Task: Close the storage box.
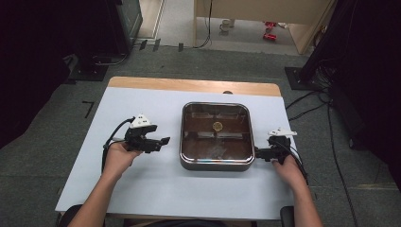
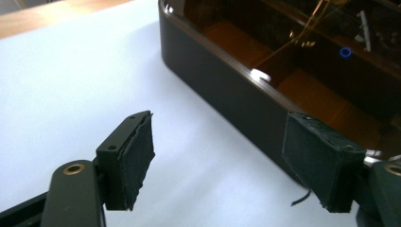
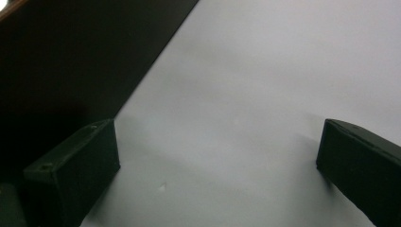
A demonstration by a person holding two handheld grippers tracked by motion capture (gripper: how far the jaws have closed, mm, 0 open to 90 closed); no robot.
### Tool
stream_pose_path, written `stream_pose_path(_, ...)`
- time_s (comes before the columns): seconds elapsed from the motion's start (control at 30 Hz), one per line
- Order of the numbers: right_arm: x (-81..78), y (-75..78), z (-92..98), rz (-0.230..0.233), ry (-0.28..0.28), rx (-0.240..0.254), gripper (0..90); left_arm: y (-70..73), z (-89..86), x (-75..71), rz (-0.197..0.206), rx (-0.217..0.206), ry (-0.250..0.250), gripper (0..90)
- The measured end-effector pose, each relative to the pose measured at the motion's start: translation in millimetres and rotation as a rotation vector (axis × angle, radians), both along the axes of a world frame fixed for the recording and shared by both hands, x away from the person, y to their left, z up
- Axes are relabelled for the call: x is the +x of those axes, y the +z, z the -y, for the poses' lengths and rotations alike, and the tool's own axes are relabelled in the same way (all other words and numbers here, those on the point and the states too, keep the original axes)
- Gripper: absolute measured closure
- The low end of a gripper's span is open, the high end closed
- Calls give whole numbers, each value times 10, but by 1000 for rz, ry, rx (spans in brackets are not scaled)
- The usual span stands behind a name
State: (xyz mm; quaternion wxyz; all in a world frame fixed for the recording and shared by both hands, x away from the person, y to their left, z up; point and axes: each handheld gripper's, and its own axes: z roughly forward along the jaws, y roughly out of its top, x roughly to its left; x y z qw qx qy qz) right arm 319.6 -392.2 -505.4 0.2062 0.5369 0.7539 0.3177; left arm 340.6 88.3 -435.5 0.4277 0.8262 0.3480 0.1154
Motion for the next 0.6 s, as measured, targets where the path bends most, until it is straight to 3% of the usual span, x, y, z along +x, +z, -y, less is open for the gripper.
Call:
stream_pose_path(0.23, 0, 0, -1, -1, -1, 0, 0, -180, -98, -19, -25, 47, 35, 248)
stream_pose_path(0.33, 0, 0, -1, -1, -1, 1, 0, -283, -118, 2, -46, 93, 69, 248)
stream_pose_path(0.5, 0, 0, -1, -1, -1, 1, 0, -438, -98, 62, -113, 165, 57, 249)
stream_pose_path(0.6, 0, 0, -1, -1, -1, 1, 0, -488, -76, 75, -113, 178, 50, 250)
